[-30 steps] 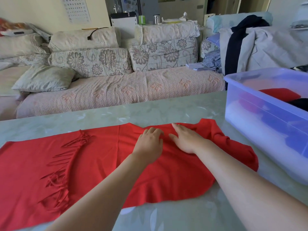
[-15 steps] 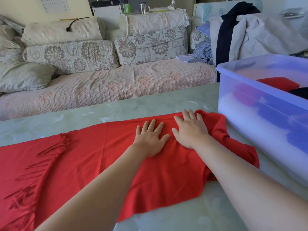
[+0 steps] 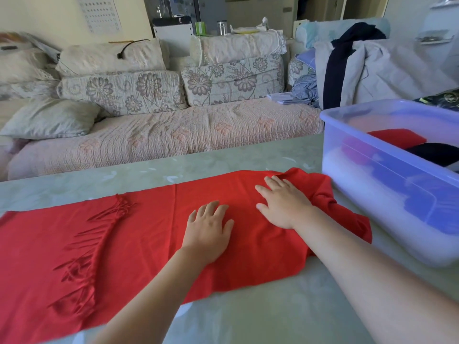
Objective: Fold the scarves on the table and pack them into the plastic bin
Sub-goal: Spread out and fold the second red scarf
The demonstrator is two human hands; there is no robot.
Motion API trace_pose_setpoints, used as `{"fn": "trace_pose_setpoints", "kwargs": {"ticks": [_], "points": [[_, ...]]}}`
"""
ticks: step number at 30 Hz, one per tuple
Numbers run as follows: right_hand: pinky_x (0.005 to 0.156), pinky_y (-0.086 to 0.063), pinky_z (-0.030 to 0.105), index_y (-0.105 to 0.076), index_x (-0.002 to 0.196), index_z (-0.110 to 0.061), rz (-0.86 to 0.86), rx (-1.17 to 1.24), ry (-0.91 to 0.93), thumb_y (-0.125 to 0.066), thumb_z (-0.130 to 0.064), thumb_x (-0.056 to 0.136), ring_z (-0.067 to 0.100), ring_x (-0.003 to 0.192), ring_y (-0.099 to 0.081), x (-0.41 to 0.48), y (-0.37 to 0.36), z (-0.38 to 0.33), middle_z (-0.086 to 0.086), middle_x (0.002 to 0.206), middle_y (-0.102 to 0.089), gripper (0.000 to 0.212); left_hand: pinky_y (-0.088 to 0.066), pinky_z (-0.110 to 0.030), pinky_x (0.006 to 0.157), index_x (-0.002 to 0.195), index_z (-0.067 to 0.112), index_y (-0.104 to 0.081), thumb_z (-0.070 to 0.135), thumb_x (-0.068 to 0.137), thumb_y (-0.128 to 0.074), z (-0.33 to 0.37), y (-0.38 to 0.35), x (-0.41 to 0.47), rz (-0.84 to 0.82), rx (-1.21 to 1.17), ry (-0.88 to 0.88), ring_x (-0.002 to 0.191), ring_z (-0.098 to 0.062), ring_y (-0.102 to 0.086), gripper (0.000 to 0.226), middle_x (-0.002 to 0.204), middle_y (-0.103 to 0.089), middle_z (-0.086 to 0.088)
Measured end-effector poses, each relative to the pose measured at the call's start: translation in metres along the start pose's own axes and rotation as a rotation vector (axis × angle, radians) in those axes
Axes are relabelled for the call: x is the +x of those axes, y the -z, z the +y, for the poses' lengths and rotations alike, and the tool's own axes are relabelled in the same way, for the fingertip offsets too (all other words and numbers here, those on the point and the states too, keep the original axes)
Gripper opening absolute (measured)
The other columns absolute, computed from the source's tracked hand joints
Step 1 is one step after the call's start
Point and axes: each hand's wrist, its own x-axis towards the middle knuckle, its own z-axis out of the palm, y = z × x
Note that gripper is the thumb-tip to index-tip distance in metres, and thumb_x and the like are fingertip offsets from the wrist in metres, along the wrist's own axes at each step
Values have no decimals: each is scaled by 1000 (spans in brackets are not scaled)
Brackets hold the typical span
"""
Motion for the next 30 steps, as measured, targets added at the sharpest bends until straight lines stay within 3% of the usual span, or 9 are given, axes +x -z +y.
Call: {"fn": "trace_pose_setpoints", "kwargs": {"ticks": [2, 4, 6, 10, 13, 16, 20, 24, 30], "points": [[124, -8, 39, -23, 158, -21, 16, 79, 37, -38, -44, 103, 27, 153, -7, -17, 0, -20, 12, 166, -10, 61, -30, -38, 110, 131, 32, -50, 55, 90, -21, 0, 3, -20, 45, 37, -16, 130, -18, -42, 55, 137, -46, 9], [124, -8, 37, -22, 158, -22, 1, 174, 75, -39, -43, 104, 24, 154, -6, -39, -3, -40, 9, 167, -8, 60, -30, -37, 109, 127, 32, -53, 58, 84, -12, 0, 5, -37, 57, 59, -35, 126, -17, -46, 65, 133, -49, 11], [124, -8, 37, -17, 159, -26, -20, 220, 85, -38, -47, 103, 23, 154, -3, -62, -12, -51, 8, 167, -4, 63, -20, -41, 118, 139, 34, -45, 64, 80, -7, 2, 4, -52, -8, 68, -36, 139, -17, -34, 76, 147, -40, 9], [124, 3, 36, -2, 159, -34, -133, 143, 45, -28, -61, 100, 19, 154, 8, -95, -26, -39, 5, 167, 9, 69, 4, -50, 121, 155, 39, -7, 80, 77, -8, 4, 4, -71, -202, 41, -16, 151, -16, 6, 88, 164, 0, 7], [124, 4, 37, 0, 159, -35, -160, 107, 18, -27, -64, 99, 17, 153, 10, -104, -22, -29, 4, 167, 10, 72, 8, -52, 120, 155, 41, 1, 80, 85, -23, 4, 10, -77, -242, 59, -11, 150, -16, 12, 83, 164, 7, 7], [124, 2, 42, -3, 159, -33, -186, 65, 4, -30, -62, 98, 20, 154, 7, -105, -12, -36, 6, 167, 6, 73, 10, -51, 120, 154, 41, 3, 77, 88, -22, 4, 12, -84, -271, 76, -43, 150, -16, 14, 80, 164, 9, 7], [123, -8, 45, -14, 159, -30, -152, 87, 30, -34, -58, 99, 24, 154, -6, -96, 8, -64, 8, 167, -6, 69, -7, -41, 122, 155, 38, -13, 67, 94, -30, -8, 25, -87, -169, -41, -57, 150, -15, -5, 69, 163, -12, 7], [120, -21, 42, -31, 154, -27, -79, 199, 128, -35, -54, 101, 22, 150, -21, -79, 26, -120, 4, 163, -24, 60, -32, -36, 109, 147, 32, -36, 53, 97, -38, -48, 52, -97, 16, -73, 5, 136, -17, -35, 54, 147, -42, 9], [116, -30, 38, -41, 148, -24, -69, 347, 297, -42, -46, 102, 18, 142, -36, -51, 32, -231, -3, 154, -39, 51, -43, -42, 98, 130, 21, -56, 30, 93, -55, -161, 96, -132, 94, -127, 234, 116, -28, -51, 37, 122, -58, -1]]}}
